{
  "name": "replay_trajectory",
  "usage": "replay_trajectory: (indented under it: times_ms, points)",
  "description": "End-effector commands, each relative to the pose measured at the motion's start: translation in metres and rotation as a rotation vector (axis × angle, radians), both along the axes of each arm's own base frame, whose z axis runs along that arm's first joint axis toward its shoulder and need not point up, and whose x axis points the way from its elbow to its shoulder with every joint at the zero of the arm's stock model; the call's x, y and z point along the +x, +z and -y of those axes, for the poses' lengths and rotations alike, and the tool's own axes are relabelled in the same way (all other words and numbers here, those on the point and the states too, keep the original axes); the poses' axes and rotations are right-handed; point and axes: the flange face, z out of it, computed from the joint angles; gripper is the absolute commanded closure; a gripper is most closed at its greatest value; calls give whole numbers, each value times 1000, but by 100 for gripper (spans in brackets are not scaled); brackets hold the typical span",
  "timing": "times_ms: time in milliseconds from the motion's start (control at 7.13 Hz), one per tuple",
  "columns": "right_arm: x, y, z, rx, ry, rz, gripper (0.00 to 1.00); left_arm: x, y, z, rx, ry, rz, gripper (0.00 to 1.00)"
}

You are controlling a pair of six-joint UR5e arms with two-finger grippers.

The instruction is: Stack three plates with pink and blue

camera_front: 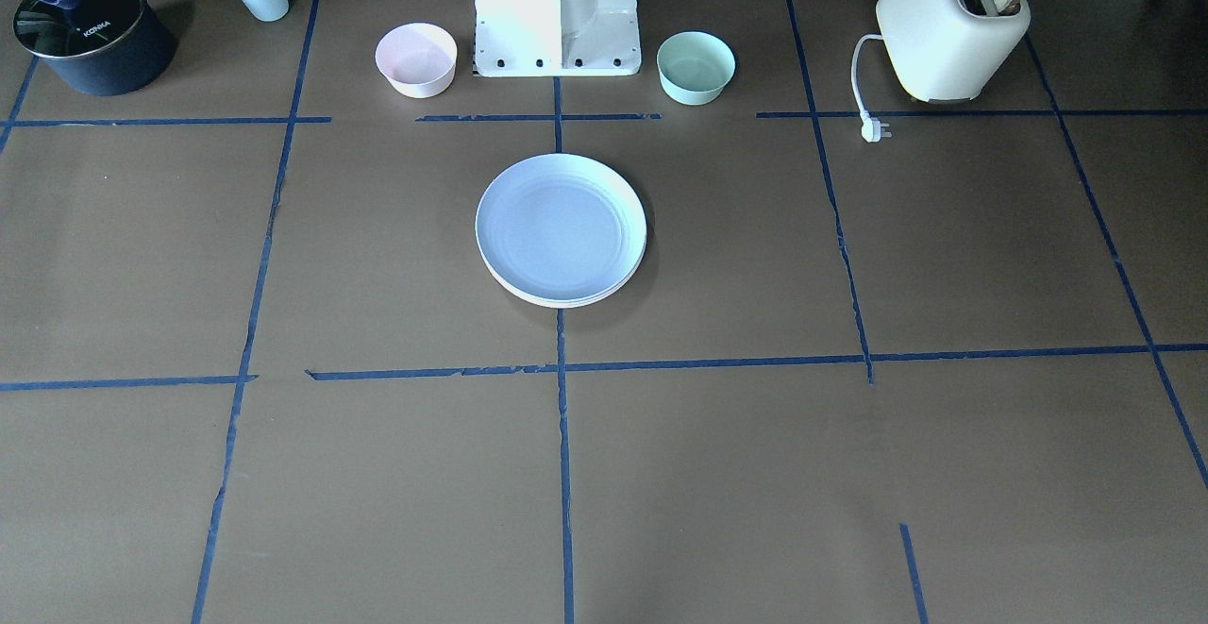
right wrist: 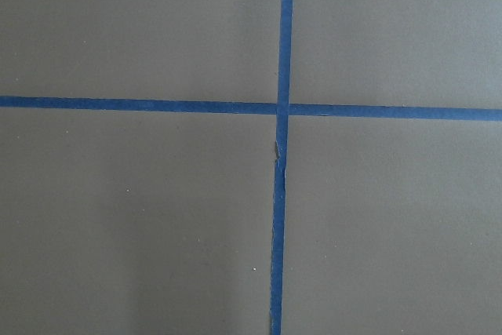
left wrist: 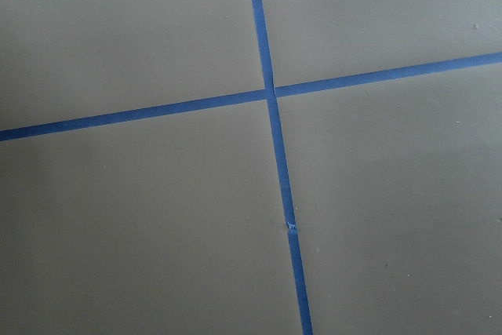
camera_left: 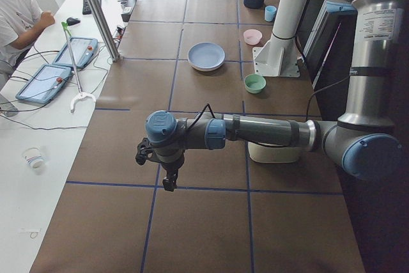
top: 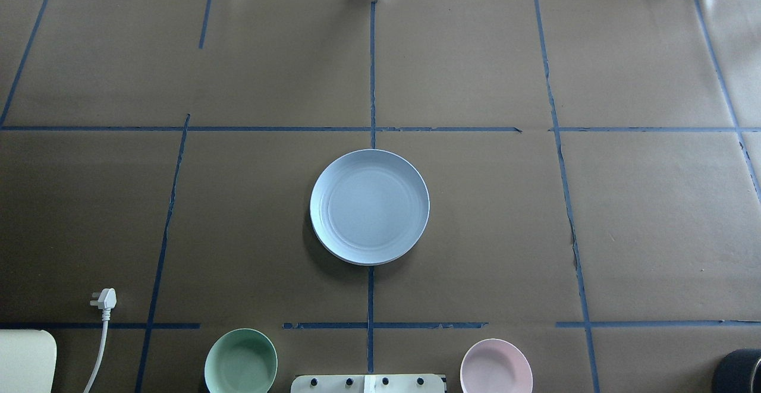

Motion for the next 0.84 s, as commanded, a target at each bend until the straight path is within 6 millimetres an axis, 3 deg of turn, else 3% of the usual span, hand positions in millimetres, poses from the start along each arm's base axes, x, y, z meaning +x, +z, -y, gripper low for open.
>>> replay_trajectory:
  times_ms: [0, 140, 701]
  points:
    - [0, -1, 0, 2, -1, 3, 0, -3, -2, 2, 6, -4, 5, 0]
    - [0, 2, -2, -5, 0, 2, 0, -19, -8, -1, 18, -36, 19, 0]
    - [0, 3, -3, -6, 1, -1, 0, -22, -3, -10, 12, -39, 32, 0]
